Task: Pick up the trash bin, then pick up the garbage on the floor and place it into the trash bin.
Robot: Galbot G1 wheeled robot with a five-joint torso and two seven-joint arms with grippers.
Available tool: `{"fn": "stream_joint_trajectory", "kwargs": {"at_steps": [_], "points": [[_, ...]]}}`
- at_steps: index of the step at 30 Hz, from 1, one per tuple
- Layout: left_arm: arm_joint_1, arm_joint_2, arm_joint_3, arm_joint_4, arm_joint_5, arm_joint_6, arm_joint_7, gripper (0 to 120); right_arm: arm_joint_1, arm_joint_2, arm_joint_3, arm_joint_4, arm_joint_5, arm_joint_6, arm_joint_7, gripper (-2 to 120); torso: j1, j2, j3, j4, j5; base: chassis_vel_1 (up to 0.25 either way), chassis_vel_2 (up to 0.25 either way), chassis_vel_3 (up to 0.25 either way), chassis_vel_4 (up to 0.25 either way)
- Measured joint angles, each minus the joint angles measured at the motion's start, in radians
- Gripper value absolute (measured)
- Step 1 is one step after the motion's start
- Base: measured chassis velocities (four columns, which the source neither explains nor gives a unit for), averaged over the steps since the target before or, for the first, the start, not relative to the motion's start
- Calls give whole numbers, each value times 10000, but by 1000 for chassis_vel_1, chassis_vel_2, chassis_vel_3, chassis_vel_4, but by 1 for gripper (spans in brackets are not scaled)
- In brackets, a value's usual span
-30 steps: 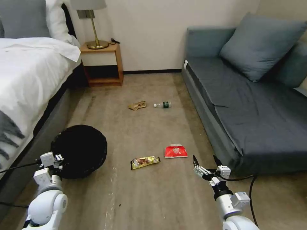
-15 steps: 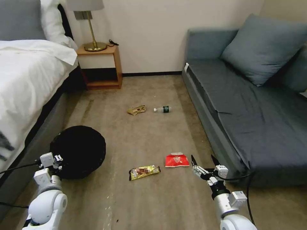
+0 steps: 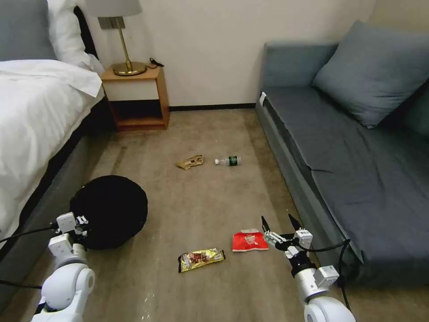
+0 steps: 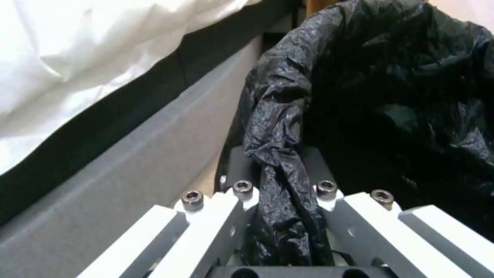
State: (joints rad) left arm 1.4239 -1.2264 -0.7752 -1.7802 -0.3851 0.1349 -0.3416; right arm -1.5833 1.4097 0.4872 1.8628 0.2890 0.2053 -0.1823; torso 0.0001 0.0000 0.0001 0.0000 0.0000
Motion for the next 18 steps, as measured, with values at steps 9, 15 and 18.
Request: {"fn": "stream_joint_trajectory", "kwargs": {"at_steps": [9,15,18], "points": [[18,40,-29,26,-53,-146,81,7,384,-608,-154,-310,-101,-170,-26,100,-1,0,-2,0,0,0,0,0,0],[180,260,-137,16,-57,-427,198,7,1155,-1820,-374,-673,493,-716,-274,100,-1,0,-1,0,2,0,0,0,0],[339,371,-242,-41,-56,-605,212,7,2020,-2731,-846,-1179,1150,-1116,-598,100,-1,0,-1,0,2,0,0,0,0]]}}
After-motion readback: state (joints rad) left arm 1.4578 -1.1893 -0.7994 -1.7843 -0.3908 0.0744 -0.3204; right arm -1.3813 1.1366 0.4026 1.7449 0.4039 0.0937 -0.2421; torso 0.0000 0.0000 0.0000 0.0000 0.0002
